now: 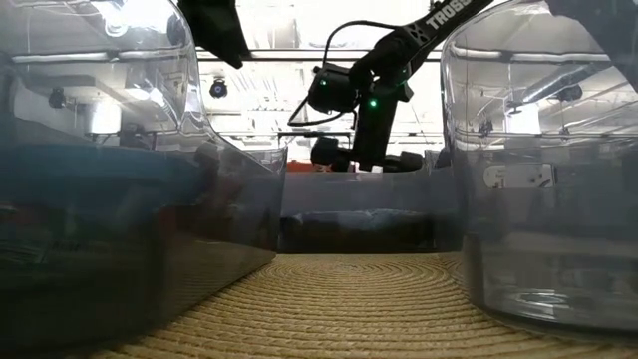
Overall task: Pick and place Granola Bars by type
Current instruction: Put the blue granola bar into the top black bin
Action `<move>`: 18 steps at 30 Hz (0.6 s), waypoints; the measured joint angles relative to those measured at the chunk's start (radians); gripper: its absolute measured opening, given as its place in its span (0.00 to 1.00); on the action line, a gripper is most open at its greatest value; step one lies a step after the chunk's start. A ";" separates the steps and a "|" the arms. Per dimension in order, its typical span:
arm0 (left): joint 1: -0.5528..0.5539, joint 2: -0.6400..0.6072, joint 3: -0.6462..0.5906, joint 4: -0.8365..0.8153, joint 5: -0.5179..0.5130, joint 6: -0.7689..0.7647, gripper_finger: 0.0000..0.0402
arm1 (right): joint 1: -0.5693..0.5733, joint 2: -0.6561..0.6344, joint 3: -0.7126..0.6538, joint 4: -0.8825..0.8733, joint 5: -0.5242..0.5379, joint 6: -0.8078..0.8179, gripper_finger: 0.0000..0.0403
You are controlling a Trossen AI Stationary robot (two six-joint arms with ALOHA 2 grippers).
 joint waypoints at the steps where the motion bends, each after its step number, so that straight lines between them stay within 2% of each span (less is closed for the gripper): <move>1: 0.000 0.000 0.000 0.000 0.000 0.000 0.43 | -0.006 0.000 0.000 0.001 -0.003 0.002 0.56; 4: 0.000 0.000 0.000 0.000 0.000 0.000 0.43 | -0.028 0.000 0.000 0.001 -0.012 0.032 0.59; 7: 0.000 0.000 0.000 0.000 0.000 0.000 0.43 | -0.056 0.001 0.000 0.016 -0.071 0.064 0.61; 13: 0.000 0.000 0.000 0.000 0.000 0.000 0.43 | -0.078 0.021 -0.001 0.109 -0.113 0.067 0.60; 18: 0.000 0.000 0.000 0.000 0.000 0.000 0.43 | -0.087 0.051 -0.002 0.110 -0.144 0.088 0.59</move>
